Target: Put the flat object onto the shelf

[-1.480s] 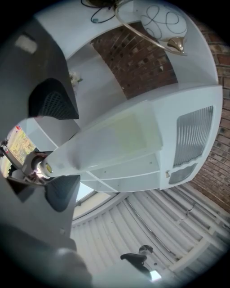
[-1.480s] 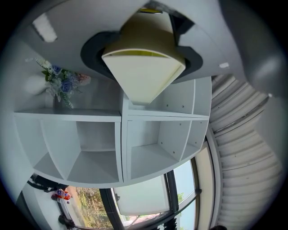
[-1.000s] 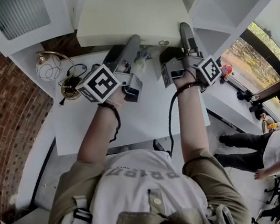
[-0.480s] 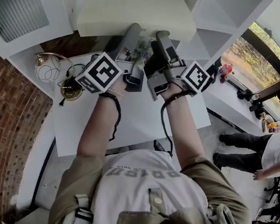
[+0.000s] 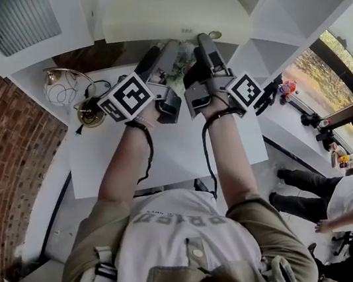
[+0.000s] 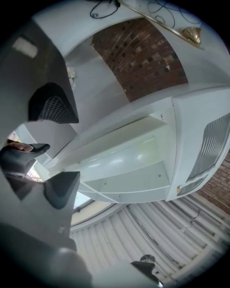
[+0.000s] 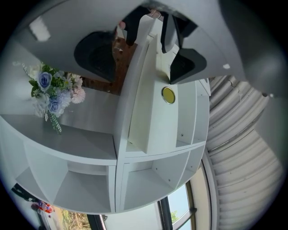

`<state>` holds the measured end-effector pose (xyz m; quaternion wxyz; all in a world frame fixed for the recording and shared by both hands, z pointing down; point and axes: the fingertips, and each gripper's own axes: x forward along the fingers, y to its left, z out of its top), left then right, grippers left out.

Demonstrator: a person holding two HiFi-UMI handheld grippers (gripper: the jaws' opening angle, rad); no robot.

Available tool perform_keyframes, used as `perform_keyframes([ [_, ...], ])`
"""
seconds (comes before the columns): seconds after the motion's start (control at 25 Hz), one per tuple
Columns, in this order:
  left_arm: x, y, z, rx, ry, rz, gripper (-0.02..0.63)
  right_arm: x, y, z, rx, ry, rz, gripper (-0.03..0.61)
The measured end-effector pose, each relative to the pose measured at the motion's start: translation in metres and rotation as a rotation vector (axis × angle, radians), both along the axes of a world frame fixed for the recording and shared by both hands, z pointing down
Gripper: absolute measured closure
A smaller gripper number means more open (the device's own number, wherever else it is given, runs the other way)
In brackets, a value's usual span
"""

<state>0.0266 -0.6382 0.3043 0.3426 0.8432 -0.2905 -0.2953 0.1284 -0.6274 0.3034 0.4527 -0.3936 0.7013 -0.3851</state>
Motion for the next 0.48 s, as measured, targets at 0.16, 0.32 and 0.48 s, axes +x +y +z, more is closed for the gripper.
perform_keyframes([
  [0.16,0.0,-0.015,-0.007,-0.006,-0.001,0.002,0.269,0.003,-0.014,-0.001,-0.027,0.015,0.018,0.195],
  [0.32,0.001,-0.03,-0.005,-0.054,0.018,0.009,0.284,0.006,-0.029,0.002,-0.064,0.027,0.037,0.19],
  [0.48,0.003,-0.04,-0.004,-0.077,0.025,0.013,0.284,0.008,-0.04,0.004,-0.104,0.038,0.045,0.184],
])
